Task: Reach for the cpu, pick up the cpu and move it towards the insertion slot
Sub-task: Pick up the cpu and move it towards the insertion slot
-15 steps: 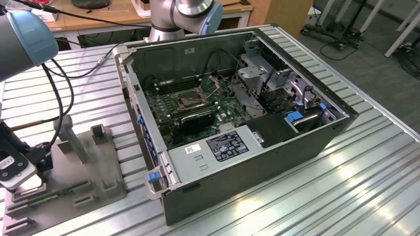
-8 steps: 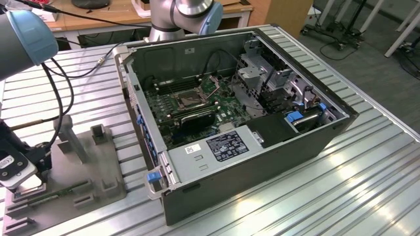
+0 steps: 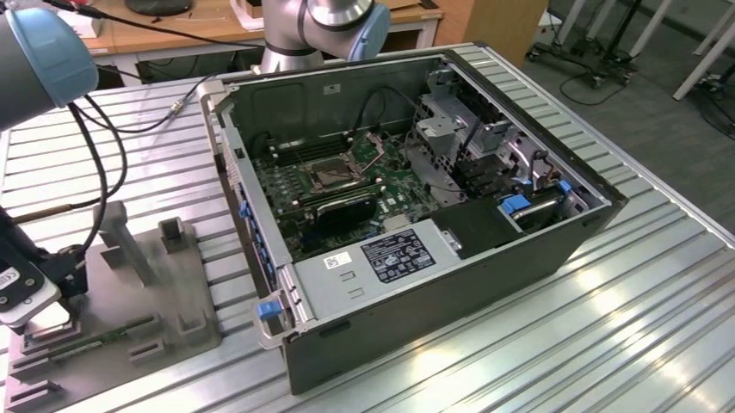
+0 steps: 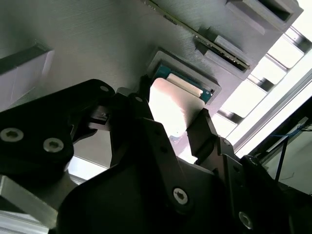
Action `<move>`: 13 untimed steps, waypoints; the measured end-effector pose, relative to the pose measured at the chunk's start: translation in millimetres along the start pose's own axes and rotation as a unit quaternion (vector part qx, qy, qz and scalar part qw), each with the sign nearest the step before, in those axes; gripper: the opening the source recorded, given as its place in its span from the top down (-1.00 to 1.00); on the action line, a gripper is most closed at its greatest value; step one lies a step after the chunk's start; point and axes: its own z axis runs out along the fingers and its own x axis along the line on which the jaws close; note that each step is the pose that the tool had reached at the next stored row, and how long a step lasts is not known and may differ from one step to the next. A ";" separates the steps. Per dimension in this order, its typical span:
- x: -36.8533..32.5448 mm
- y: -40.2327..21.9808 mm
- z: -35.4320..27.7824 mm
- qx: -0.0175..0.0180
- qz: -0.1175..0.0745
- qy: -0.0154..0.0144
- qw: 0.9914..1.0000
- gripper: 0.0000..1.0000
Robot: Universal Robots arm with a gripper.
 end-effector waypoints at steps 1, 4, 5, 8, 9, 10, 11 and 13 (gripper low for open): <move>0.0 0.0 -0.9 0.000 0.000 0.000 1.000 -0.09; -0.2 0.0 -1.4 0.000 0.000 0.000 1.000 -0.09; -0.2 0.0 -1.4 0.000 0.000 0.000 1.000 -0.09; -0.3 0.0 -1.5 0.000 0.000 0.000 1.000 -0.09; -0.3 0.0 -1.5 0.000 0.000 0.000 1.000 -0.09; -0.3 0.0 -1.7 0.000 0.000 0.000 1.000 -0.09; -0.4 0.0 -2.0 0.000 0.000 0.000 1.000 -0.09; -0.3 0.0 -2.7 0.000 0.000 0.000 1.000 -0.09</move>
